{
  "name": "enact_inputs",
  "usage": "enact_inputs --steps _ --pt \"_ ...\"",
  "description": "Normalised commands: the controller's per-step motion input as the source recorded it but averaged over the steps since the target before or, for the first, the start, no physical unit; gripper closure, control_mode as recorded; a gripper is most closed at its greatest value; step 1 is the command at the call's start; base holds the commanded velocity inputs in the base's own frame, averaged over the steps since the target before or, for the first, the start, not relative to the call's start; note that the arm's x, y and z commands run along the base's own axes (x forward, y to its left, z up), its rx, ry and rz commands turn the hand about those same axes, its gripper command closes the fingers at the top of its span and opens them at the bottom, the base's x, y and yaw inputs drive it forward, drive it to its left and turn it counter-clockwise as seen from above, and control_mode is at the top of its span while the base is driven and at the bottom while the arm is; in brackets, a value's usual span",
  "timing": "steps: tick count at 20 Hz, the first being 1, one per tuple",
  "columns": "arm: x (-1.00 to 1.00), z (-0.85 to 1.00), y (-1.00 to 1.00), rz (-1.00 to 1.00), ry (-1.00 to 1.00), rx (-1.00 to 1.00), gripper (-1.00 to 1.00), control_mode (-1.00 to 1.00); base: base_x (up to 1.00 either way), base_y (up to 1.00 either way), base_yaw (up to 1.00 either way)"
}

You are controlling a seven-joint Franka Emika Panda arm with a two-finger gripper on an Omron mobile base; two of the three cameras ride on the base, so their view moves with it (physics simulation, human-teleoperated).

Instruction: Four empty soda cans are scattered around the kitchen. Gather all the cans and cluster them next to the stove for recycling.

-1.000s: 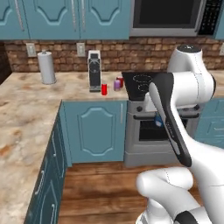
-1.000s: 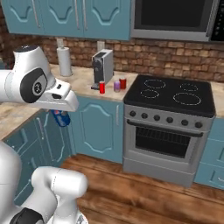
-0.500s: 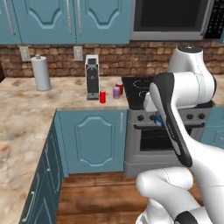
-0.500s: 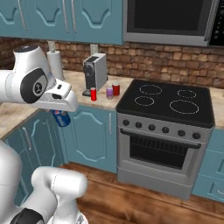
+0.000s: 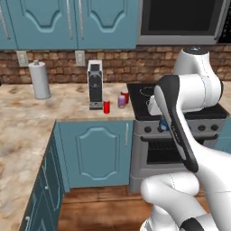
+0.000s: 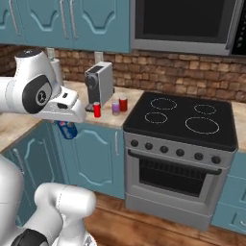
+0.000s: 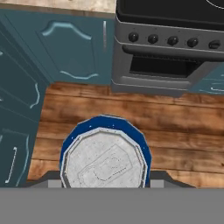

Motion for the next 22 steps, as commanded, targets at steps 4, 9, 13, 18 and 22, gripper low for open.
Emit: enact_inputs --steps 4,9,13,18,22 --pt "0.00 0.00 0.00 0.00 0.00 0.00 1.00 1.00 0.51 -0.03 0.01" --pt "0.00 0.00 0.00 0.00 0.00 0.00 1.00 1.00 0.49 -0.02 0.00" --pt "0.00 0.00 0.00 0.00 0.00 0.00 1.00 1.00 0.53 0.00 0.00" --pt "0.00 0.00 0.00 0.00 0.00 0.00 1.00 1.00 0.46 0.00 0.00" --pt "0.00 0.00 0.00 0.00 0.00 0.00 1.00 1.00 0.25 0.00 0.00"
